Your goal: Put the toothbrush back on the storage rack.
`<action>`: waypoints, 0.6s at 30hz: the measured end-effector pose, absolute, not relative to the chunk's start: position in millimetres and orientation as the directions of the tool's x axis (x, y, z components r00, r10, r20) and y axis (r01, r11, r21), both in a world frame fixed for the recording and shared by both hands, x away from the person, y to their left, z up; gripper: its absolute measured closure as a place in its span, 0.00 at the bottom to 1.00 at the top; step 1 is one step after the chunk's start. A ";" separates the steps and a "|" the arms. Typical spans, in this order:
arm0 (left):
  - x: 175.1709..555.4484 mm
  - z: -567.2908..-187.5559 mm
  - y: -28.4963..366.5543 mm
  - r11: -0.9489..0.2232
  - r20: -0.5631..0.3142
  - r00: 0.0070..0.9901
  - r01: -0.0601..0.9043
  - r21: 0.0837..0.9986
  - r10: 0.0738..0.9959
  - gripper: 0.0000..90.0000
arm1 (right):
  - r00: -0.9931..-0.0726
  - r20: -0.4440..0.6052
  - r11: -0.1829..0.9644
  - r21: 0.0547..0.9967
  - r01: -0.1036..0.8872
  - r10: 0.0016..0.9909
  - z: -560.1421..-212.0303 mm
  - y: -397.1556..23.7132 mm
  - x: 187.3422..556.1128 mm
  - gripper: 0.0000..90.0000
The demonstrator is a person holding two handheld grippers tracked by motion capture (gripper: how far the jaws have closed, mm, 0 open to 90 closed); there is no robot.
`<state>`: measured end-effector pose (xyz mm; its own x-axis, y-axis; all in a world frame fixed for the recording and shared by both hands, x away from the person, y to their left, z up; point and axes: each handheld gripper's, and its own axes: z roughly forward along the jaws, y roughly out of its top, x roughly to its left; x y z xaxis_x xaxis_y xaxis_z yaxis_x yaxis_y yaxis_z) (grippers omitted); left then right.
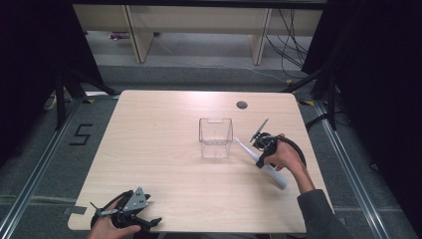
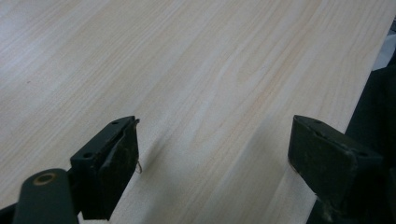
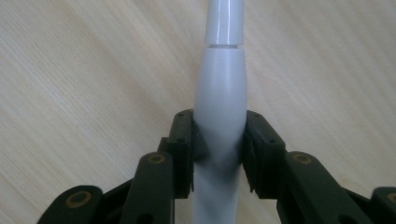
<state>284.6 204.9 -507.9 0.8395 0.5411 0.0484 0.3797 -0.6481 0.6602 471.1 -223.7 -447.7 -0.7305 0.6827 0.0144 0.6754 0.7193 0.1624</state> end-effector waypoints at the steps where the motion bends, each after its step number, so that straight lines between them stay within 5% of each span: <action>1: 284.6 -507.9 204.9 -0.648 0.048 0.840 0.380 0.660 0.541 0.18 | -0.731 0.014 0.719 0.162 0.675 0.683 -447.7 -223.7 471.1 0.75; 18: 284.9 -508.0 205.0 -0.648 0.047 0.839 0.381 0.659 0.542 0.18 | -0.645 0.005 0.544 0.532 0.649 0.764 -393.6 -253.6 464.4 0.75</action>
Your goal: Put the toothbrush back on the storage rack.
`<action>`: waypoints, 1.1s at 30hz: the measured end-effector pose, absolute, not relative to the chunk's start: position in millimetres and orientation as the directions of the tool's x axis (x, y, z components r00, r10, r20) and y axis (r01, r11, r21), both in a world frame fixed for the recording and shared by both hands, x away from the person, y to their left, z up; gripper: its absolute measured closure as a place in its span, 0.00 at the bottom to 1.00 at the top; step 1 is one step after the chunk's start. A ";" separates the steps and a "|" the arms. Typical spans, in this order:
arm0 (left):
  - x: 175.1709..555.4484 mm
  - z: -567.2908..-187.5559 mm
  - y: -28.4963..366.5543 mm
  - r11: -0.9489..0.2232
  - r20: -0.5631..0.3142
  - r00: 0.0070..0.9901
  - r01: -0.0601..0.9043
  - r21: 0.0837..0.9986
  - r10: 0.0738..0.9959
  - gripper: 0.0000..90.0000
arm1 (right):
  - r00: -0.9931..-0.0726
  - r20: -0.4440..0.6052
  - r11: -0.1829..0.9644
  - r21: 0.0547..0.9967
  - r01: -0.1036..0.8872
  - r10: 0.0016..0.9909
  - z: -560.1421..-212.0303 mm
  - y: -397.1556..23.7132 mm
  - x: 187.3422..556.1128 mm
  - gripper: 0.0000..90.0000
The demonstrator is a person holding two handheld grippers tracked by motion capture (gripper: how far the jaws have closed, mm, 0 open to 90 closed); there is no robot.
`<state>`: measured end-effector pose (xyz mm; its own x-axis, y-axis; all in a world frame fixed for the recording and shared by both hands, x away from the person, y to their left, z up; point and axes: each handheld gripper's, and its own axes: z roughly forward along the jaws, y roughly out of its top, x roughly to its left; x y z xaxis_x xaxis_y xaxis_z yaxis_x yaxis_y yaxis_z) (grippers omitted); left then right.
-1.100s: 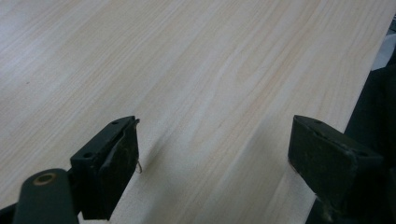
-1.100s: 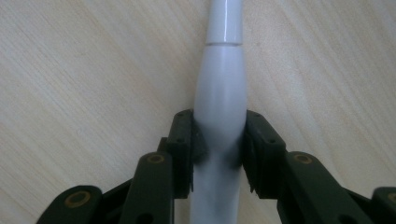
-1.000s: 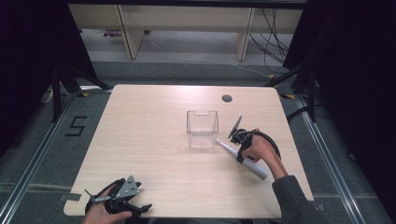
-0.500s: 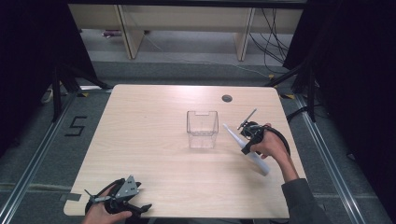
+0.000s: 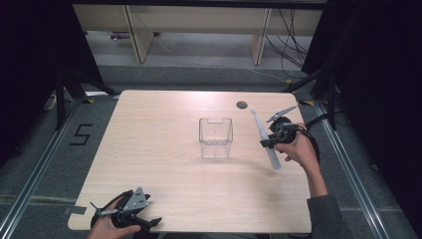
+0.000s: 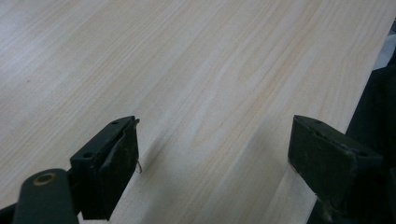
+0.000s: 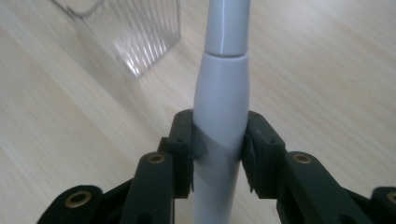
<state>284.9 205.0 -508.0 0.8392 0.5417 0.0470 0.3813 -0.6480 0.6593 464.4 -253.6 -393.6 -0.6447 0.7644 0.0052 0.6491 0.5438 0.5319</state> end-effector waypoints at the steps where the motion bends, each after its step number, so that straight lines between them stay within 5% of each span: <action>1: 284.9 -508.1 205.1 -0.648 0.047 0.839 0.381 0.659 0.541 0.18 | -0.630 0.028 0.518 0.541 0.662 0.776 -392.5 -253.4 464.3 0.75; 11: 285.2 -508.5 205.1 -0.653 0.053 0.839 0.380 0.656 0.542 0.17 | -0.620 0.025 0.410 0.729 0.549 0.784 -389.1 -256.4 464.5 0.75; 33: 284.1 -508.3 203.9 -0.648 0.044 0.841 0.382 0.658 0.540 0.17 | -0.631 0.020 0.333 0.836 0.436 0.775 -389.0 -250.4 469.2 0.75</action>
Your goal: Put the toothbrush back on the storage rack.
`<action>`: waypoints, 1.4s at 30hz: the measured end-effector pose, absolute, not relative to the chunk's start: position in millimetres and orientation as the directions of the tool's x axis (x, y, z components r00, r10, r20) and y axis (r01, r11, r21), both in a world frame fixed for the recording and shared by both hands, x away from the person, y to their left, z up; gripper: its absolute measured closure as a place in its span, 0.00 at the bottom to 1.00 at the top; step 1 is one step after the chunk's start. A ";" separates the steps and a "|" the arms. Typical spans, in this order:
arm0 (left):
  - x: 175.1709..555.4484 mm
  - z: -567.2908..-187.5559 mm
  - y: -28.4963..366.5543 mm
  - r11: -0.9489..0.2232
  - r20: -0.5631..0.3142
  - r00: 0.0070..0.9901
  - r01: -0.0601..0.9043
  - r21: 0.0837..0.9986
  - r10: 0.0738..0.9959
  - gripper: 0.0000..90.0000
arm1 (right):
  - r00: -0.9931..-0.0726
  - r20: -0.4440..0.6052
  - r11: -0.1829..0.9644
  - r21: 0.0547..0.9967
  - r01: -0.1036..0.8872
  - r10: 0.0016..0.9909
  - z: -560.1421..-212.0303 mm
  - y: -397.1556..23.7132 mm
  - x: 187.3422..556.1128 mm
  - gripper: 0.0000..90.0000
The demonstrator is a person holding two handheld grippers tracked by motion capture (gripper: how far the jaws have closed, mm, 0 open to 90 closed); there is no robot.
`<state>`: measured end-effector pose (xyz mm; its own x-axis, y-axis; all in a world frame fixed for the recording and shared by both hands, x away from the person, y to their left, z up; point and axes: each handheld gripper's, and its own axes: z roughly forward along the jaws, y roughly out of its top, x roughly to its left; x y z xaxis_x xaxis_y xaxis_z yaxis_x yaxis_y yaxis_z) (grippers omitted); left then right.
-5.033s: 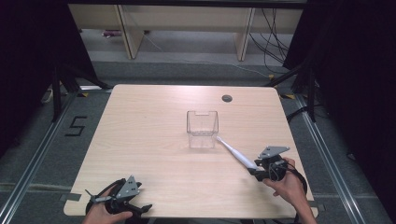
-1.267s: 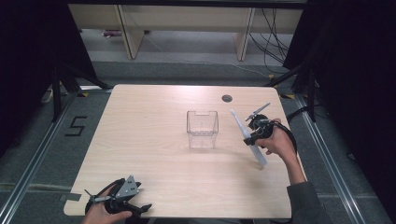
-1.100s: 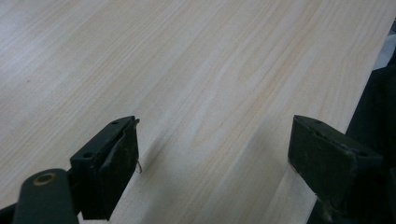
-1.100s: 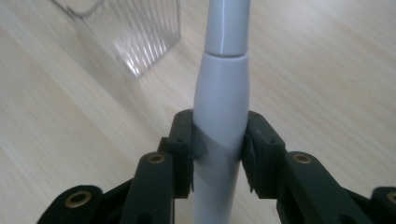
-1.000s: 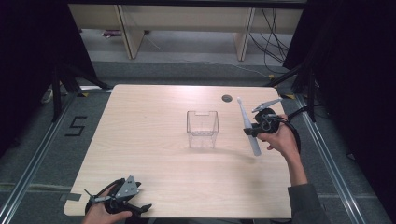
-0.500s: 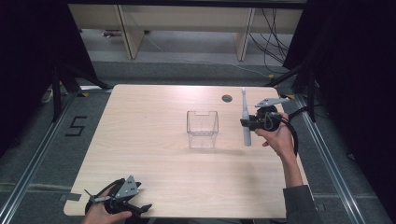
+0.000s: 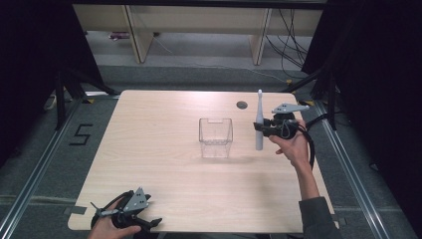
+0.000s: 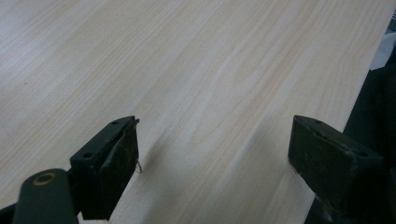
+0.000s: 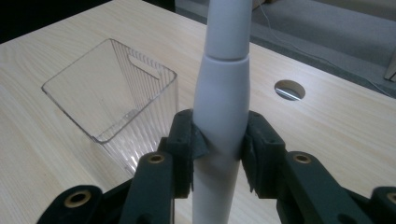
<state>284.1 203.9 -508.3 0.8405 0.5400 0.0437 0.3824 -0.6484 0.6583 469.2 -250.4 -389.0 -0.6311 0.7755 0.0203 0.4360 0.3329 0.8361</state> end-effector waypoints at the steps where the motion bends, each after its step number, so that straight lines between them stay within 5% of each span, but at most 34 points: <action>1: 284.0 -508.9 203.5 -0.644 0.035 0.839 0.390 0.658 0.543 0.17 | -0.637 0.020 0.325 0.847 0.420 0.771 -388.4 -249.1 469.5 0.75; 42: 284.7 -508.1 205.4 -0.649 0.048 0.839 0.382 0.658 0.543 0.17 | -0.687 0.034 0.267 0.907 0.327 0.725 -352.6 -225.4 462.6 0.75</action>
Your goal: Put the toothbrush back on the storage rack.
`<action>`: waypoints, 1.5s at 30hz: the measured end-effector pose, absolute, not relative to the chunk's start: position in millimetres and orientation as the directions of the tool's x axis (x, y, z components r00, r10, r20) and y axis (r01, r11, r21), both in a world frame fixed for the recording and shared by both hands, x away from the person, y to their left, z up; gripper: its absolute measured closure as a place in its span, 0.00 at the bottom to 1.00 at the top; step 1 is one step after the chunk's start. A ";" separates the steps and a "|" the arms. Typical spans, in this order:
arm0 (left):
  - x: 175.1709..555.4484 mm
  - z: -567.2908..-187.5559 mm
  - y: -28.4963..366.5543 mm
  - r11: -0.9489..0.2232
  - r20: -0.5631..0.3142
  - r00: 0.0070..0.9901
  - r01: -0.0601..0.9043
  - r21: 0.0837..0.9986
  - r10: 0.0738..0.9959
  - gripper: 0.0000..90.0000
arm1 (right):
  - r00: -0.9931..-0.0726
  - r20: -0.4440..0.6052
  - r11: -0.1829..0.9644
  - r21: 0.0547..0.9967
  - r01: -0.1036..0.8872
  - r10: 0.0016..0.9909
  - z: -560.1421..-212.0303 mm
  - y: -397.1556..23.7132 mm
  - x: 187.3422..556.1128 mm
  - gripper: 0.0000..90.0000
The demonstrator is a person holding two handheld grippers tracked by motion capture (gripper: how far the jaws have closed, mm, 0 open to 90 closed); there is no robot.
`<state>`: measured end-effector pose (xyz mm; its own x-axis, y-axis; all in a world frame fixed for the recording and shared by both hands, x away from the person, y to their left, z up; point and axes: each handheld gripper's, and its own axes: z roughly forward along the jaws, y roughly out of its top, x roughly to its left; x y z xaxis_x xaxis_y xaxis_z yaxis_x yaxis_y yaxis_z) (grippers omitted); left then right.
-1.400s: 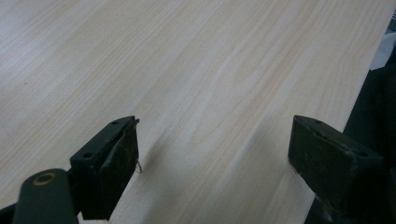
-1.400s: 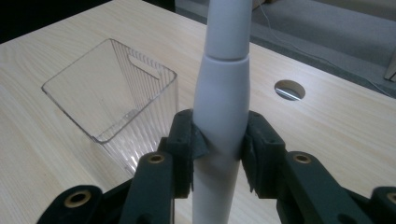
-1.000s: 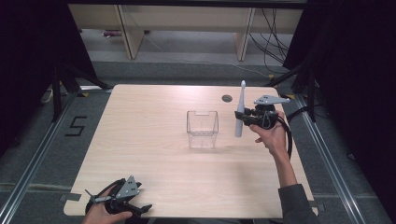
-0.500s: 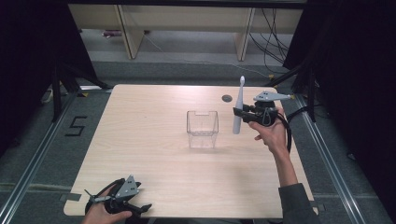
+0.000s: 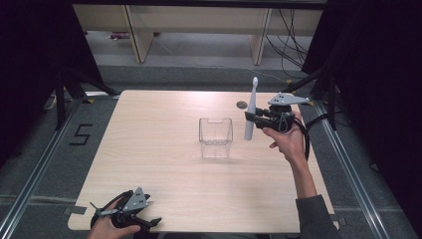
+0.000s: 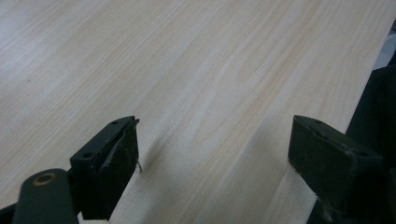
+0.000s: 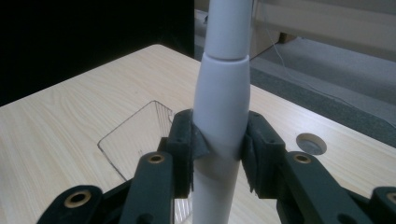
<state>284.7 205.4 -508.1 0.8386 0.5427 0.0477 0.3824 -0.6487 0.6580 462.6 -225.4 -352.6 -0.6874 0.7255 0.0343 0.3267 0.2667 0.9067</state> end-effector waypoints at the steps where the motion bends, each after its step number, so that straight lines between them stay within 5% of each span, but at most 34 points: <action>1: 284.7 -508.3 205.5 -0.649 0.048 0.836 0.386 0.656 0.546 0.17 | -0.683 0.028 0.271 0.905 0.327 0.730 -351.6 -224.2 462.8 0.75; 20: 284.4 -508.4 205.4 -0.645 0.051 0.838 0.378 0.665 0.544 0.17 | -0.741 -0.001 0.317 0.904 0.286 0.671 -333.7 -186.3 469.4 0.75; 45: 283.9 -508.3 205.3 -0.642 0.051 0.837 0.377 0.667 0.545 0.17 | -0.759 0.001 0.395 0.853 0.340 0.651 -363.8 -149.1 490.4 0.75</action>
<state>283.9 205.3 -508.3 0.8370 0.5448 0.0513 0.3771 -0.6423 0.6673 490.4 -149.1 -363.8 -0.7588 0.6513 0.0014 0.3404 0.3948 0.8534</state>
